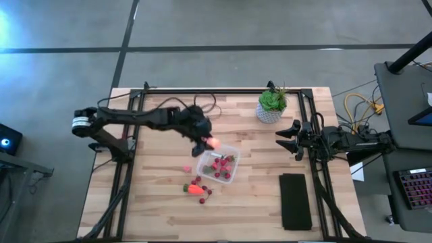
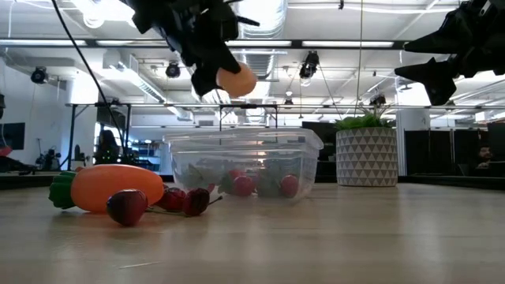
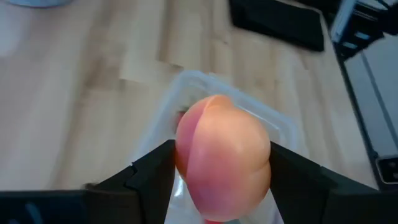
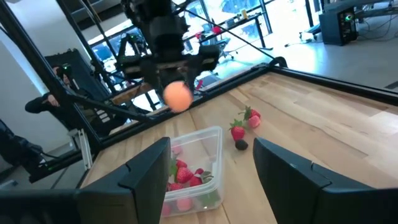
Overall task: Pick and placing Produce into tupperware
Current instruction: Put the pink peach into the transparent container, then put the black raspberry into the transparent container
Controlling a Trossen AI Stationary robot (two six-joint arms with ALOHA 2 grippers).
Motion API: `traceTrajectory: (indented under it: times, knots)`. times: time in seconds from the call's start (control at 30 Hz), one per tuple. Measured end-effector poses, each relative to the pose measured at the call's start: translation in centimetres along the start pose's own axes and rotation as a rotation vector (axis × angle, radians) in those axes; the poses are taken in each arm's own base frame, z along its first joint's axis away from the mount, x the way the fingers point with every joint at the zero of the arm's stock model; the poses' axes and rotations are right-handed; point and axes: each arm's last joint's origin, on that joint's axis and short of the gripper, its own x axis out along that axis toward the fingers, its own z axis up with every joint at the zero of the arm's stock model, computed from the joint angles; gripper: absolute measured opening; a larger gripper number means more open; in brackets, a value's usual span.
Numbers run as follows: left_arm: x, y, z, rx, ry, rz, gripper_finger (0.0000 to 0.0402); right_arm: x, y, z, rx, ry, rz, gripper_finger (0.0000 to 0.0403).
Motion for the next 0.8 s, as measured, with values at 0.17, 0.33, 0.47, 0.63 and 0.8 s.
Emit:
traceTrajectory:
  times: [0.17, 0.33, 0.47, 0.63, 0.8]
  knots:
    - [1.7, -2.5, -1.1, -0.009, 0.043, 0.059, 0.0213, 0.0, 0.0, 0.0, 0.0, -0.001, 0.0, 0.0221]
    - [3.4, -4.1, -1.8, 0.032, 0.063, 0.121, 0.0214, 0.0, 0.0, 0.0, 0.0, 0.0, 0.001, 0.0221]
    - [4.5, -4.5, -2.3, -0.009, 0.086, 0.119, 0.0236, 0.0, 0.0, 0.0, 0.0, -0.001, 0.0, 0.0221]
    - [4.9, -4.2, -2.5, -0.069, 0.076, 0.213, 0.0292, 0.0, 0.0, 0.0, 0.0, -0.001, 0.0, 0.0221]
    - [4.1, -3.9, -2.0, -0.096, 0.063, 0.263, 0.032, 0.0, 0.0, 0.0, 0.0, -0.001, 0.0, 0.0221]
